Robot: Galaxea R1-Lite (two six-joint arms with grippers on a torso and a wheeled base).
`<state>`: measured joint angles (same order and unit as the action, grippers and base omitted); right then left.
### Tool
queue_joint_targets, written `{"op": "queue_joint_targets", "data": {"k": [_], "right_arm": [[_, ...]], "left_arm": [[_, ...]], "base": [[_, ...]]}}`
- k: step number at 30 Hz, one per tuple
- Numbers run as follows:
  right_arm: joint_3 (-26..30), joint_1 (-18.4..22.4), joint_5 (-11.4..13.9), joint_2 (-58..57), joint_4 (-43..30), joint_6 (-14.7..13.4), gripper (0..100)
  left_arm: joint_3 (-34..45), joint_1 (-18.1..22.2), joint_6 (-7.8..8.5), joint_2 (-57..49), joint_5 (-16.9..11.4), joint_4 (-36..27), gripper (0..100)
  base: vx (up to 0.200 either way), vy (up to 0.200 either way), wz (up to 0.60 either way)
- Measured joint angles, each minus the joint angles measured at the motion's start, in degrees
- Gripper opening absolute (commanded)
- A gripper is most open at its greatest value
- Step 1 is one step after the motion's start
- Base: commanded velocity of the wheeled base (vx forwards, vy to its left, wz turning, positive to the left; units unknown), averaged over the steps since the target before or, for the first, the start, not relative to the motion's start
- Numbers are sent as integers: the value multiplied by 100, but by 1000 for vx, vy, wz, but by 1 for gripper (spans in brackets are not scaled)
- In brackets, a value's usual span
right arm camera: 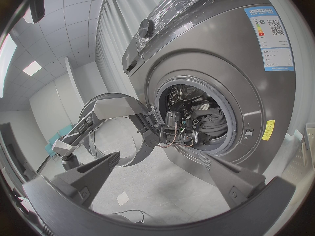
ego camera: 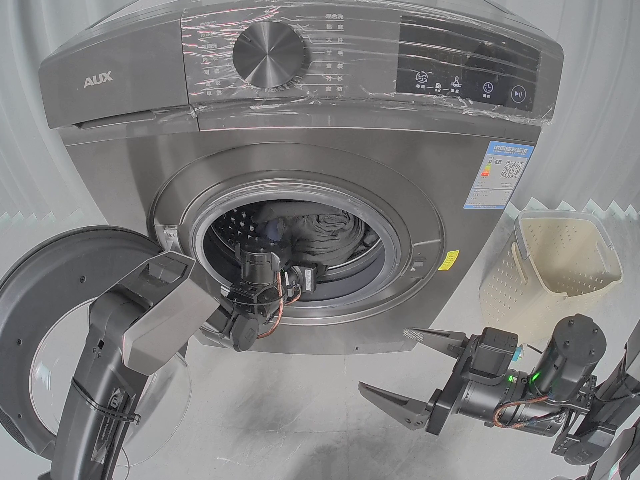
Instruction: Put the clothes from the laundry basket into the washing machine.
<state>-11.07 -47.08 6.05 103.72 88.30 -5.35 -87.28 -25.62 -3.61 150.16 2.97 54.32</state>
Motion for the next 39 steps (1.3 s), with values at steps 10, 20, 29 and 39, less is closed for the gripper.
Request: {"op": "queue_joint_targets", "data": {"k": [10, 20, 29, 39], "right_arm": [[-41, 0, -2, 0, 0, -1, 100], [-89, 6, -2, 24, 5, -12, 100], [-139, 11, 0, 69, 9, -20, 100], [-149, 33, 0, 88, 9, -23, 100]], "left_arm": [[-789, 27, -68, 99, 224, -65, 0], [-2470, 232, -95, 616, 578, -89, 0], [-2721, 418, -104, 839, 622, -67, 0], [-2732, 369, -161, 863, 628, -98, 100]], "base": [[0, 0, 0], [0, 0, 0], [0, 0, 0], [0, 0, 0]]}}
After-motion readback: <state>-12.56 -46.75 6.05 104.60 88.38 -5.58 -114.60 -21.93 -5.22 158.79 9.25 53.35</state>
